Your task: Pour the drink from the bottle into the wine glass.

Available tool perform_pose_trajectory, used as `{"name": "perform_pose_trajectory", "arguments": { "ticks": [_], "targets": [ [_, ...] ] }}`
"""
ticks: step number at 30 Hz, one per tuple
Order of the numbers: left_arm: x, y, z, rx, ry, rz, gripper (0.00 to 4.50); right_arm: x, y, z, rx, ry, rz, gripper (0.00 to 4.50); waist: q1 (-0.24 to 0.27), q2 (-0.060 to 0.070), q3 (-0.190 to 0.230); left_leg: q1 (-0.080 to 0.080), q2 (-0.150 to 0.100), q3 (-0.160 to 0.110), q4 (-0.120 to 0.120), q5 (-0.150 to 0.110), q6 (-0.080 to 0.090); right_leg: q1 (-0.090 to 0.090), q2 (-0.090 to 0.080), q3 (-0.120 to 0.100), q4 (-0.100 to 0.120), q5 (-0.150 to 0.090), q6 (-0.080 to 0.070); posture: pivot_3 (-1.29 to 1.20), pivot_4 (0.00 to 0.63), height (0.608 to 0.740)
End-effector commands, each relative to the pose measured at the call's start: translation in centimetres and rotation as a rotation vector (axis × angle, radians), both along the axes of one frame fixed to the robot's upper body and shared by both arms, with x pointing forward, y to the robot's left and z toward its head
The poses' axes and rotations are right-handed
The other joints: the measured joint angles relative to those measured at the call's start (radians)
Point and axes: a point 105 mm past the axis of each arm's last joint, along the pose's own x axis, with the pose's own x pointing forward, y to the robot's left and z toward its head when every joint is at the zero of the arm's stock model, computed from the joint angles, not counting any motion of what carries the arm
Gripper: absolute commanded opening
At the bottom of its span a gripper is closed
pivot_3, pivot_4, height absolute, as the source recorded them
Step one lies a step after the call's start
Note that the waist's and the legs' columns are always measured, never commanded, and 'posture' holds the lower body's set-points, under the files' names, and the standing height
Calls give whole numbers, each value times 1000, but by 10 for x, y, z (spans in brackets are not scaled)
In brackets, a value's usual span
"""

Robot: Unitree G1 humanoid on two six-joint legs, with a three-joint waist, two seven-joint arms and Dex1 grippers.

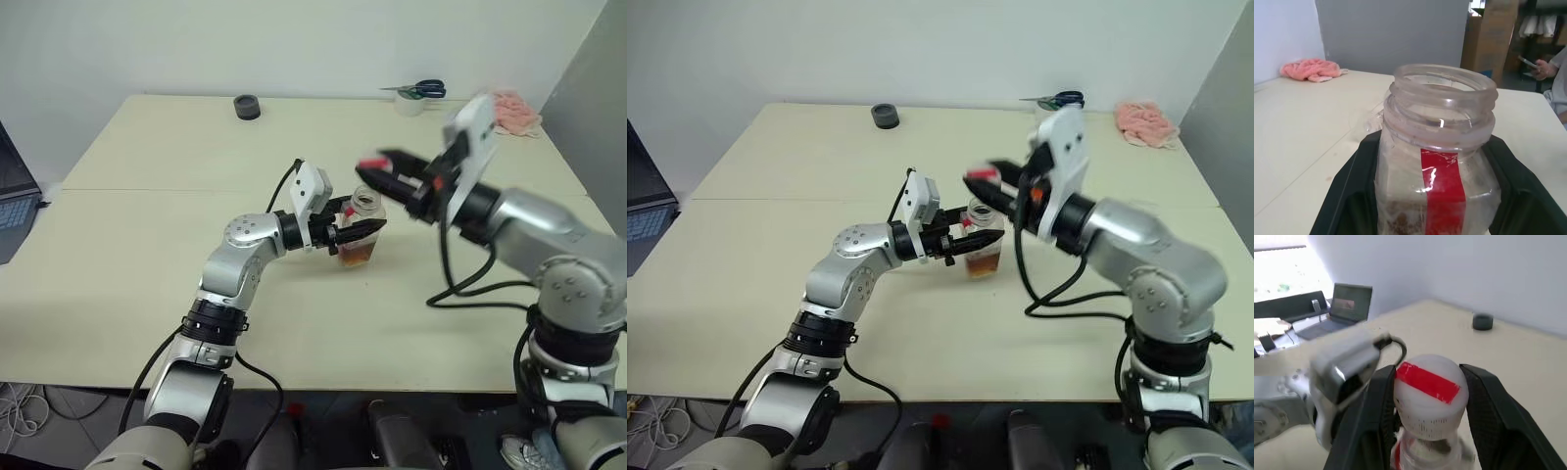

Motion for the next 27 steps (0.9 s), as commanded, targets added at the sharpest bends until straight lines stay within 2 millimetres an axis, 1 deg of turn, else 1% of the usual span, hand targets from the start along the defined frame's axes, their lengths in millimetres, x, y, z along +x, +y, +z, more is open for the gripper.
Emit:
{"name": "perform_pose_trajectory", "arguments": {
  "ticks": [1, 2, 4, 6, 8, 10, 12, 13, 15, 17, 19, 20, 21, 25, 26, 27],
  "targets": [
    [-6, -3, 14, -20, -58, -23, 2156, -5, -10, 19, 59, -56, -23, 1726, 0, 0, 0, 0, 0, 0, 0, 0, 0, 0, 0, 0, 0, 0, 0, 0, 150, 740],
    [-6, -2, 13, -19, -57, -22, 2156, -5, -13, 19, 68, -52, -36, 1725, 0, 0, 0, 0, 0, 0, 0, 0, 0, 0, 0, 0, 0, 0, 0, 0, 150, 740],
    [-6, -2, 13, -19, -55, -23, 2156, 5, -28, 11, 62, -26, -135, 1725, 1, 0, 0, 0, 0, 0, 0, 0, 0, 0, 0, 0, 0, 0, 0, 0, 150, 740],
    [-6, -2, 13, -20, -56, -24, 2156, 19, -56, -9, 52, 27, -299, 1725, 2, 0, 0, -1, 0, 0, 0, 0, 0, 0, -1, 0, 0, 0, 0, 0, 150, 740],
    [-5, -2, 14, -22, -56, -24, 2156, 29, -90, -37, 49, 92, -465, 1724, 9, -1, -1, -1, -1, 0, 0, 0, 0, 0, -1, 0, -1, 0, 0, 0, 150, 740],
    [-5, -3, 15, -24, -56, -25, 2156, 34, -131, -71, 60, 163, -666, 1724, 16, -1, -1, -1, -1, 0, 0, 0, 0, 0, -1, 0, -1, 0, 0, 0, 150, 740],
    [-5, -3, 15, -26, -56, -28, 2156, 31, -161, -101, 58, 209, -809, 1723, 19, -1, -1, -1, -1, 1, 0, 0, 0, 0, -2, 1, -1, 0, 0, 0, 150, 740],
    [-5, -4, 15, -27, -56, -30, 2156, 28, -171, -115, 46, 227, -862, 1723, 20, -1, -1, -1, -2, 2, 0, 0, 0, -1, -2, 2, -1, 0, 0, 0, 150, 740],
    [-5, -5, 15, -29, -56, -35, 2156, 21, -183, -143, 55, 280, -916, 1723, 20, -1, -1, -1, -1, 3, 0, 0, 0, -1, -2, 2, -1, 0, 0, 0, 150, 740],
    [-5, -7, 16, -31, -57, -40, 2156, 16, -188, -168, 12, 324, -946, 1723, 13, -1, -1, 0, 0, 3, 0, 0, 0, -1, 0, 3, 0, -1, 1, 0, 150, 740],
    [-4, -7, 17, -32, -58, -42, 2156, 15, -187, -183, -27, 347, -948, 1723, 6, -1, -1, 1, 0, 3, 0, 0, 0, -1, 0, 3, 1, -3, 4, 0, 150, 740],
    [-4, -8, 17, -31, -59, -42, 2156, 16, -188, -188, -44, 355, -957, 2457, 1, -1, -1, 1, 0, 3, 0, 0, 0, -1, 0, 3, 1, -3, 4, 0, 150, 740],
    [-4, -8, 18, -31, -59, -43, 2156, 17, -188, -190, -35, 361, -958, 2721, -2, 0, -1, 1, 0, 3, 0, 0, 0, -1, 0, 4, 1, -3, 4, 0, 150, 740],
    [-2, -6, 19, -32, -62, -40, 2156, 23, -190, -182, -39, 342, -962, 4156, -3, 0, -1, 2, 0, 4, 0, 1, 0, 0, 1, 4, 1, -2, 5, 0, 150, 740],
    [-2, -6, 19, -33, -63, -38, 2156, 23, -190, -180, -45, 334, -959, 4431, -3, 0, -1, 1, 0, 4, 0, 1, 0, 0, 1, 4, 1, -2, 5, 0, 150, 740],
    [-1, -5, 20, -34, -63, -33, 2156, 24, -189, -177, -51, 331, -954, 4476, -3, 0, -1, 1, 0, 4, 0, 0, 0, 0, 1, 4, 1, -2, 5, 0, 150, 740]
  ]
}}
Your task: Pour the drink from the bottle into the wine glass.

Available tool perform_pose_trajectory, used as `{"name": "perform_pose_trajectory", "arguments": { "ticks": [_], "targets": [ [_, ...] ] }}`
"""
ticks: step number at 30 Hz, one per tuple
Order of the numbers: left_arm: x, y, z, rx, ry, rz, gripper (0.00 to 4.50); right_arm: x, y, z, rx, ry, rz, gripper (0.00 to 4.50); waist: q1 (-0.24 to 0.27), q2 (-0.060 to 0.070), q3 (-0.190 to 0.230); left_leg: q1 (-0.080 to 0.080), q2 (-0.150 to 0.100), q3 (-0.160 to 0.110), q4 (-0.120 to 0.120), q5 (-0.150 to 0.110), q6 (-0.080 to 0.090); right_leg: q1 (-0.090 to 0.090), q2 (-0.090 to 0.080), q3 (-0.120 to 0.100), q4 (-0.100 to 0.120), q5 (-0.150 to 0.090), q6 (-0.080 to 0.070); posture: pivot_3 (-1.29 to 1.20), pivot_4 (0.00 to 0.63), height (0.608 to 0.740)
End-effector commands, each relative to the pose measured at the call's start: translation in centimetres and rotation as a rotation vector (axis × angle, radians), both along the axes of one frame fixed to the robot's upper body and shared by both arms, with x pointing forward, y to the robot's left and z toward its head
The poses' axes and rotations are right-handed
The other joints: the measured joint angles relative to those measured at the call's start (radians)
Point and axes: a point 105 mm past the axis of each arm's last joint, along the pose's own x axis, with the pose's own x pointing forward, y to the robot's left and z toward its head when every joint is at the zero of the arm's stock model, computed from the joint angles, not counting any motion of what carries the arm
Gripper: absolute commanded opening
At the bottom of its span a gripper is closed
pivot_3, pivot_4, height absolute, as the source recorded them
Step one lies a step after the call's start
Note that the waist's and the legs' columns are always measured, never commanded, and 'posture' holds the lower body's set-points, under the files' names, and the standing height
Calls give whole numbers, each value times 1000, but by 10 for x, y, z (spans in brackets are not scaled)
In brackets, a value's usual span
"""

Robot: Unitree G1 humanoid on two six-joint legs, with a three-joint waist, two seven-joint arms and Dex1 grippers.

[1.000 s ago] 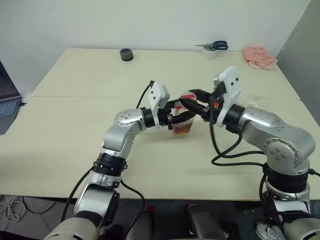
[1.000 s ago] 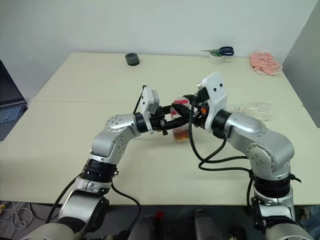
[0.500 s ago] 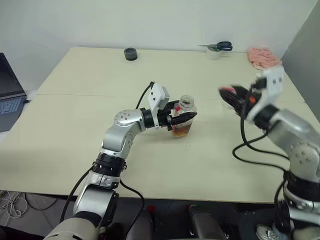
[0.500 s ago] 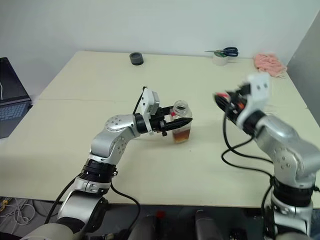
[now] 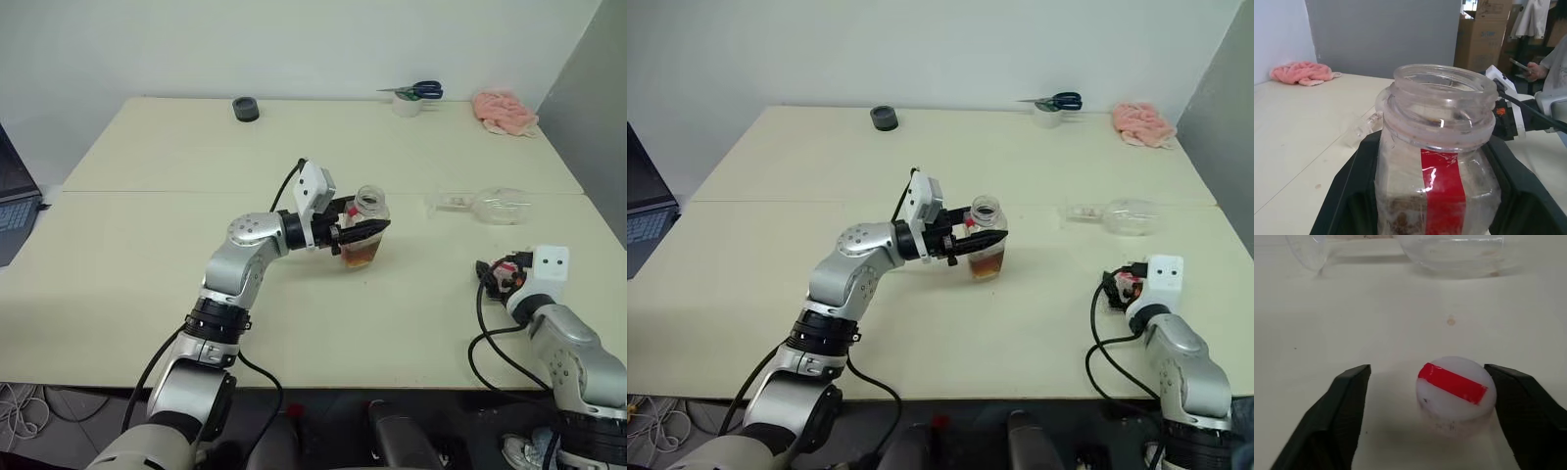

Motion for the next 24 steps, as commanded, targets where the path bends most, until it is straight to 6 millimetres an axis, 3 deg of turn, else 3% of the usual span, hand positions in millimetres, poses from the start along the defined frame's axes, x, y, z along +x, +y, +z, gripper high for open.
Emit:
{"name": "perform_pose_trajectory", "arguments": {
  "ticks": [1, 7, 9, 11, 13, 15, 18, 19, 20, 23, 24],
  "targets": [
    [1, -1, 19, -33, -69, 0, 2156, 4, 0, 24, -52, -66, 24, 4476, 2, 0, 0, 0, 0, 0, 0, 0, 0, 0, 0, 0, 0, 0, 0, 0, 150, 740],
    [10, 7, 22, -52, -73, 56, 2156, 5, 3, 23, -173, 5, 81, 4500, 5, 0, 0, -1, 0, 0, 0, 0, 0, 0, -1, 0, 0, 0, 0, 0, 150, 740],
    [14, 11, 24, -63, -75, 79, 2156, 8, 7, 38, -162, -52, 101, 4500, 4, 0, 0, 0, 0, 0, 0, 0, 0, 0, -1, 0, 0, 0, 0, 0, 150, 740],
    [21, 23, 31, -88, -78, 140, 2156, 11, 37, 69, -148, -156, 242, 4500, 0, 0, 0, 0, 0, 0, 0, 0, 0, 0, -1, 0, 0, 0, 0, 0, 150, 740],
    [27, 31, 35, -105, -81, 183, 2156, 10, 59, 85, -154, -204, 349, 4500, -6, 0, 0, 0, 0, 0, 0, 0, 0, 0, 0, 0, 0, 0, 0, 0, 150, 740],
    [37, 48, 42, -121, -96, 277, 2156, 3, 100, 100, -134, -226, 556, 4500, -7, 0, 0, 0, 1, -1, 0, 0, 0, 0, 2, 0, 0, 0, 0, 0, 150, 740],
    [49, 68, 48, -137, -109, 394, 2156, -13, 141, 111, -103, -222, 791, 4500, -2, 0, 0, 0, 1, -3, 0, 0, 0, 0, 2, -2, 0, 0, 0, 0, 150, 740],
    [57, 84, 50, -150, -112, 482, 2156, -19, 163, 114, -106, -223, 894, 4500, -1, 0, 0, -1, 1, -4, 0, 0, 0, 0, 2, -3, 0, 0, 0, 0, 150, 740],
    [63, 101, 51, -157, -114, 562, 2156, -20, 180, 116, -93, -223, 957, 4500, -2, 0, 0, -1, 1, -3, 0, 0, 0, 0, 2, -3, 0, 0, 0, 0, 150, 740],
    [70, 126, 48, -145, -125, 679, 2156, -14, 205, 119, -47, -222, 1017, 4500, -2, 0, 0, 0, 2, -3, 0, 0, 0, 0, 2, -3, 0, 0, -1, 0, 150, 740],
    [75, 148, 47, -157, -127, 782, 2156, -5, 222, 120, -34, -229, 1036, 4500, 1, 0, 0, -1, 1, -4, 1, 0, 0, 0, 2, -3, 0, 3, -4, 0, 150, 740]
  ]
}}
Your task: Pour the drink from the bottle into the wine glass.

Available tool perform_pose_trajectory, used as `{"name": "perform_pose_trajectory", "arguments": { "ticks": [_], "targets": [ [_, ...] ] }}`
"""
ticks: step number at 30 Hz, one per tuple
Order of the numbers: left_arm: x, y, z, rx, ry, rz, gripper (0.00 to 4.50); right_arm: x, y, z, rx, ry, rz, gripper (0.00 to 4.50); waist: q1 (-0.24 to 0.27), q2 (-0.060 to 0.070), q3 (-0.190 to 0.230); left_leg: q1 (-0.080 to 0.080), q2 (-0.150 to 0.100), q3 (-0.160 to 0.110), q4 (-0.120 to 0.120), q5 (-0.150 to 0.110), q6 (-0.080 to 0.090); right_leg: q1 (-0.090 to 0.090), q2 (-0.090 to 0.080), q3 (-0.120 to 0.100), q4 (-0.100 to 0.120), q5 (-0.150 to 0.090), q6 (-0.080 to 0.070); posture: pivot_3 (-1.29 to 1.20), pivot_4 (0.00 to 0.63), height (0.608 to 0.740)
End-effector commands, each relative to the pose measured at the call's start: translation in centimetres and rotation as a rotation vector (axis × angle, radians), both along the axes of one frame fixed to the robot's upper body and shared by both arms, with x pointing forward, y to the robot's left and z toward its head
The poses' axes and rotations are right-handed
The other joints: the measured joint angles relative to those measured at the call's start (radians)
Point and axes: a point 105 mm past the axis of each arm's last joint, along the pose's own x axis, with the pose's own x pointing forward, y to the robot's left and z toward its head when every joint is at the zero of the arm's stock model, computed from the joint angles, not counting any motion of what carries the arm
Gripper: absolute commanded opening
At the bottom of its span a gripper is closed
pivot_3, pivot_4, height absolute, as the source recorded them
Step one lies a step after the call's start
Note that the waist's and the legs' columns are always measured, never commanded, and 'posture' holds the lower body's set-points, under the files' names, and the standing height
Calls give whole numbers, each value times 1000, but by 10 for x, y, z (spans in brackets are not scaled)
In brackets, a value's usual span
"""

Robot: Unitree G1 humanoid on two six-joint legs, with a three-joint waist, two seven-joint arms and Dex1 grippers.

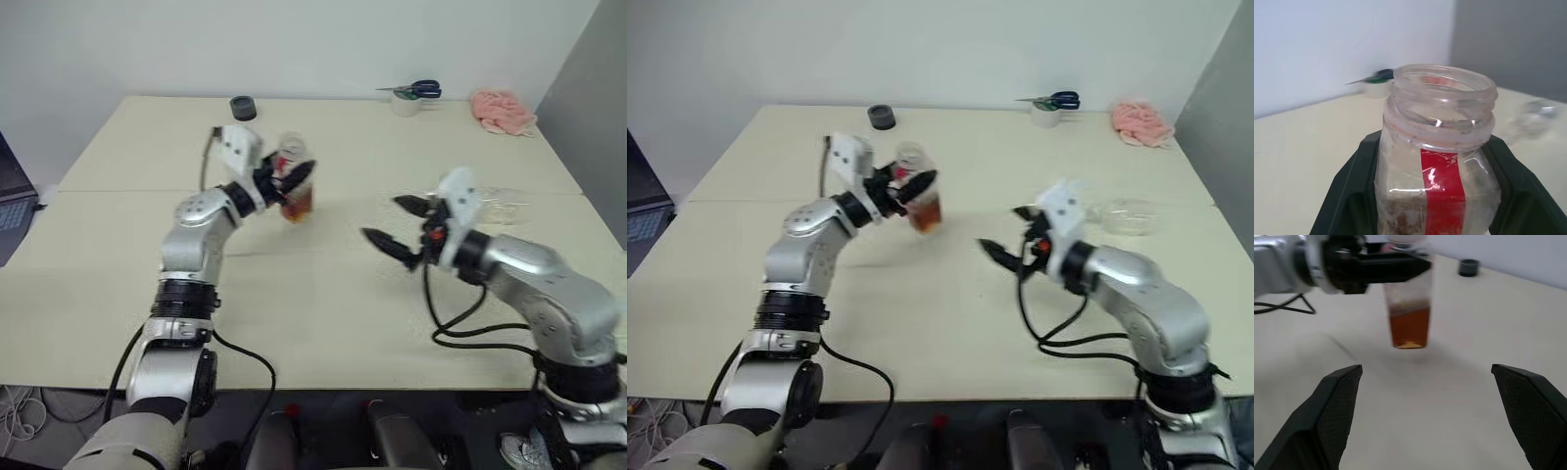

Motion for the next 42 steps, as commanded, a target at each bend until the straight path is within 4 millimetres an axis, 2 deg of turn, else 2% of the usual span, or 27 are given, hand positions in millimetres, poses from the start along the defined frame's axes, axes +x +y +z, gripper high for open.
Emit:
{"name": "perform_pose_trajectory", "arguments": {
  "ticks": [1, 3, 5, 10, 17, 24, 26, 32, 35, 39, 42],
  "targets": [
    [8, 49, 19, -28, -82, 231, 2156, 15, 37, 5, 26, -11, 63, 4500, 4, 0, 0, 0, 0, 0, 0, 0, 0, 0, 0, 0, 0, 0, 0, 0, 150, 740],
    [9, 76, 22, -84, -94, 346, 2156, 25, 57, 9, 32, -26, 85, 4500, 3, 0, 0, 0, 0, 0, 0, 0, 0, -1, 0, 0, 0, 0, -1, 0, 150, 740],
    [8, 87, 21, -124, -105, 396, 2156, 33, 65, 11, 40, -40, 82, 4500, 6, 0, 0, -1, 0, 0, 0, 0, 0, -1, -1, -1, 0, 1, -1, 0, 150, 740],
    [5, 96, 9, -151, -102, 437, 2156, 37, 75, 12, 43, -59, 100, 4500, 32, -1, -1, -6, -2, -2, 0, 0, -1, -4, -9, -7, 0, 1, -2, 0, 150, 740],
    [5, 104, -6, -210, -58, 460, 2156, 37, 77, 10, 37, -58, 109, 4500, 31, -1, -1, -13, -5, -5, 1, 2, -5, -9, -10, -10, 1, 2, -1, 0, 150, 740],
    [8, 110, -14, -217, -19, 470, 4368, 39, 76, 10, 28, -59, 107, 4500, 28, -1, -1, -12, -3, -8, 1, 3, -5, -9, -8, -13, 2, 3, -3, 0, 150, 740],
    [8, 111, -15, -212, -17, 470, 4438, 40, 75, 9, 26, -59, 105, 4500, 28, -1, -1, -12, -3, -8, 1, 3, -6, -9, -8, -13, 2, 3, -3, 0, 150, 740],
    [0, 113, -22, -176, 0, 466, 4438, 42, 68, 8, 19, -57, 90, 4500, 28, -1, -1, -12, -3, -8, 1, 4, -6, -9, -9, -13, 2, 3, -4, 0, 150, 740],
    [-16, 117, -34, -163, 29, 474, 4438, 44, 55, 9, 22, -58, 59, 4500, 27, -1, -1, -12, -3, -8, 1, 4, -6, -9, -9, -13, 2, 3, -4, 0, 150, 740],
    [-39, 105, -50, -145, 70, 451, 4438, 47, 38, 10, 15, -58, 18, 4500, 26, -1, -1, -12, -2, -8, 1, 4, -6, -9, -10, -13, 2, 3, -4, 0, 150, 740],
    [-59, 105, -67, -171, 114, 474, 4438, 50, 21, 8, 10, -52, -33, 4500, 28, -2, -1, -12, -2, -8, 1, 4, -7, -8, -10, -13, 2, 3, -4, 0, 150, 740]
  ]
}}
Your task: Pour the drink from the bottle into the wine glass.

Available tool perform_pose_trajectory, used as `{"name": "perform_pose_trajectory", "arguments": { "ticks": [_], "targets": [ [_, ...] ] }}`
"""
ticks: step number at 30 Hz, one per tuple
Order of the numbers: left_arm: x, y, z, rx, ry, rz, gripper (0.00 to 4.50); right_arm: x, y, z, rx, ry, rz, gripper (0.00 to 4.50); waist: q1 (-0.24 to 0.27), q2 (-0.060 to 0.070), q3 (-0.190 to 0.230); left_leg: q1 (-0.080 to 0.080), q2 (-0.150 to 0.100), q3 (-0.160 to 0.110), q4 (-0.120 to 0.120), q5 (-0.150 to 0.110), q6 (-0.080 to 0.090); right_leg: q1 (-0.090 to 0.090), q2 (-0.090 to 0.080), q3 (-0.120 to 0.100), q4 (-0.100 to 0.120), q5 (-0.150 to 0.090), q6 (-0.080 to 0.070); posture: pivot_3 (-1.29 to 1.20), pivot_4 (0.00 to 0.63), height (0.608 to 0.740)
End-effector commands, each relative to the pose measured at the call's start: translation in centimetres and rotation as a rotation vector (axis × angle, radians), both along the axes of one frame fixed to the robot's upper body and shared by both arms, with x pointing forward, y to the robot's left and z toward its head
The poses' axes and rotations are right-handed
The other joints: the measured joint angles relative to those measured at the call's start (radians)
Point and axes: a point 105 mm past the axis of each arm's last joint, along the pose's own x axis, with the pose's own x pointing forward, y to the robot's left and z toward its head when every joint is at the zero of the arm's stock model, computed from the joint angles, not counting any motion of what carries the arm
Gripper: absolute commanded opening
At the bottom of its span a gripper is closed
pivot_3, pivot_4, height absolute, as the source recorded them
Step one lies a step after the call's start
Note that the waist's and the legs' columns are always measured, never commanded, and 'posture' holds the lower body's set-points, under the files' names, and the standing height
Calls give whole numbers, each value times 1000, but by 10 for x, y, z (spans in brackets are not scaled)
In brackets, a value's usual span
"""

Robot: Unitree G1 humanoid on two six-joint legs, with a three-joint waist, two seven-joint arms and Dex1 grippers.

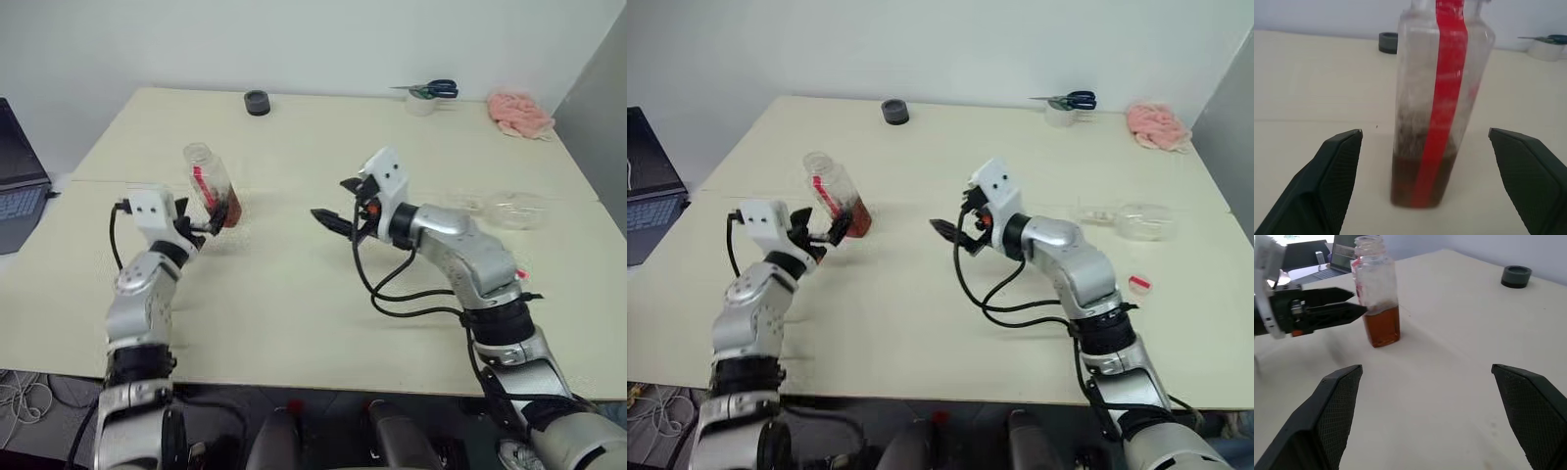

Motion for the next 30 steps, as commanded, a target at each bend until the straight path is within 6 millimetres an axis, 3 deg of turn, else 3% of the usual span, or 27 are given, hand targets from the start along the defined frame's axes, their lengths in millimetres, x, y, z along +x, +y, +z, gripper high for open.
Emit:
{"name": "perform_pose_trajectory", "arguments": {
  "ticks": [1, 3, 7, 13, 16, 23, 30],
  "targets": [
    [-19, -2, 7, -23, -40, 12, 4438, -4, -16, 13, 41, -36, -28, 4500, 0, 0, 0, 0, 0, 0, 0, 0, 0, 0, 0, 0, 0, 0, 0, 0, 150, 740],
    [-34, -10, -9, -29, 7, -22, 4438, -1, -34, 13, 110, -1, -92, 4500, 1, 0, 0, 2, 0, 0, 0, 0, 0, 2, 0, 1, 0, 0, 0, 0, 150, 740],
    [-62, -64, -20, -24, 40, -309, 4438, 13, -86, 5, 299, 100, -344, 4500, 3, 0, 0, 3, 0, 1, 0, 0, 0, 2, 0, 2, 0, 0, 0, 0, 150, 740],
    [-62, -134, -3, 128, -8, -682, 4438, 9, -131, -23, 691, 330, -536, 4500, 3, -1, -1, 5, -1, 3, -1, 1, 0, 5, 5, 4, 0, 0, 0, 0, 150, 740],
    [-63, -154, 7, 168, -27, -812, 4438, 10, -150, -38, 813, 399, -666, 4500, -2, 0, -1, 7, 0, 4, -2, 1, 0, 5, 6, 6, 0, 0, 0, 0, 150, 740],
    [-59, -174, 18, 194, -47, -944, 4438, 26, -177, -63, 1142, 560, -786, 4500, -29, 1, 0, 12, 1, 8, -3, 1, 0, 7, 8, 11, 0, 0, 0, 0, 150, 740],
    [-54, -182, 21, 168, -64, -949, 4438, 50, -190, -61, 1344, 603, -806, 4500, -36, 1, 0, 12, 2, 9, -3, 0, 0, 7, 9, 12, 0, 0, 0, 0, 150, 740]
  ]
}}
